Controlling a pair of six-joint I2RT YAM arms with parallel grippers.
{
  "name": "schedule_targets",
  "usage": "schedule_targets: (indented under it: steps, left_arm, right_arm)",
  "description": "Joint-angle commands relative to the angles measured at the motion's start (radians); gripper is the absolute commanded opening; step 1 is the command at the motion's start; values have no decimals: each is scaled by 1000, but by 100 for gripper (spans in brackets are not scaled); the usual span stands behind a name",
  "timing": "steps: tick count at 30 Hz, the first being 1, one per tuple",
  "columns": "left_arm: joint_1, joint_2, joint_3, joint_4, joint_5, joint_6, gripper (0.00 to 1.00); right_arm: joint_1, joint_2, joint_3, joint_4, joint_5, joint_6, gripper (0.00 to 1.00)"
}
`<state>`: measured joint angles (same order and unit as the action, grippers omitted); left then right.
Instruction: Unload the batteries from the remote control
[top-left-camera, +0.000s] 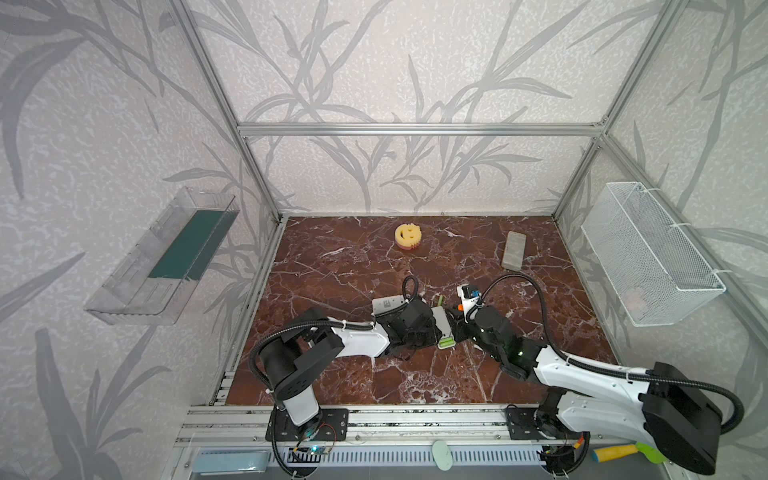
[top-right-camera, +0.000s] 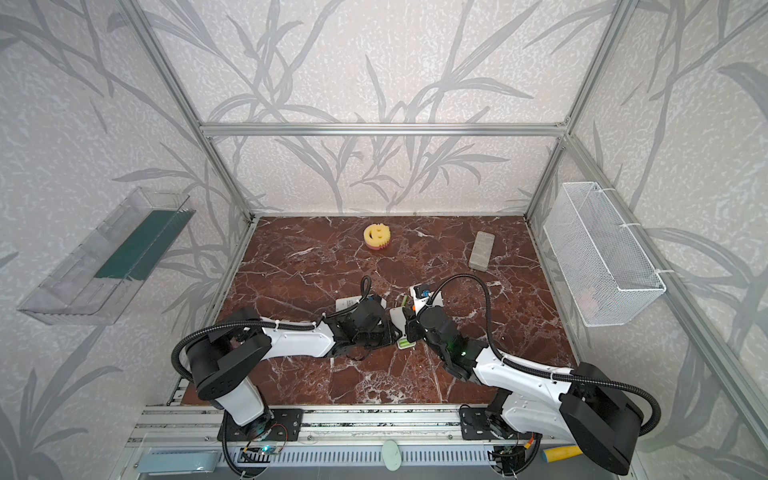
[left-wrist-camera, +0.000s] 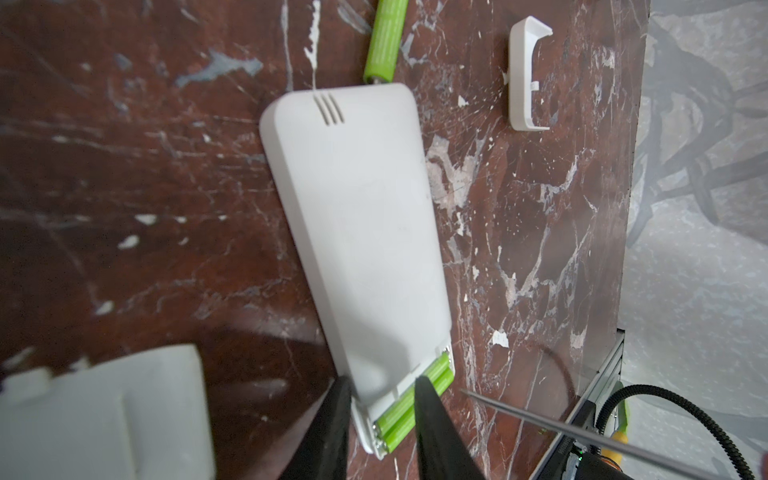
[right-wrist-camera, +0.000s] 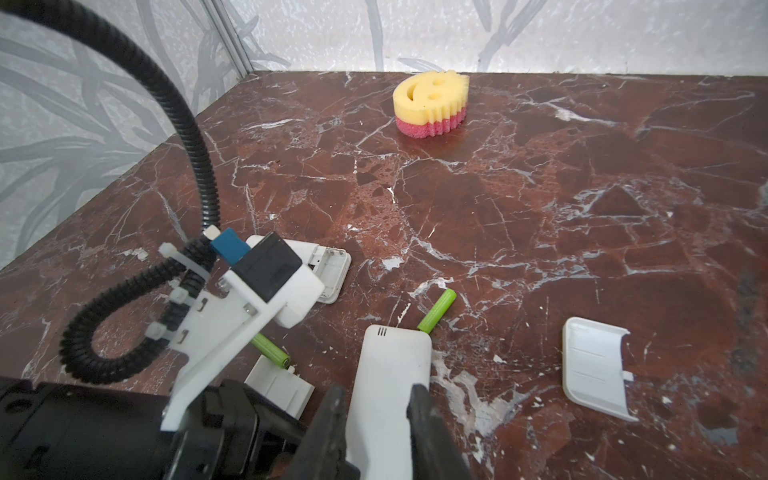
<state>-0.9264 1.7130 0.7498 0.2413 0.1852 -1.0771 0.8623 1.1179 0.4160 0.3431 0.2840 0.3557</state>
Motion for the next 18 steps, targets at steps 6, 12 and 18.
schedule_targets:
  steps: [6, 12, 18]
  left_arm:
    - [3, 30, -22, 17, 7, -37, 27]
    - [2, 35, -26, 15, 12, -44, 27]
    - [0, 43, -24, 18, 18, -49, 26]
  right_arm:
    - [6, -30, -13, -59, 47, 48, 0]
    - [12, -33, -29, -65, 64, 64, 0]
    - [14, -27, -49, -53, 81, 72, 0]
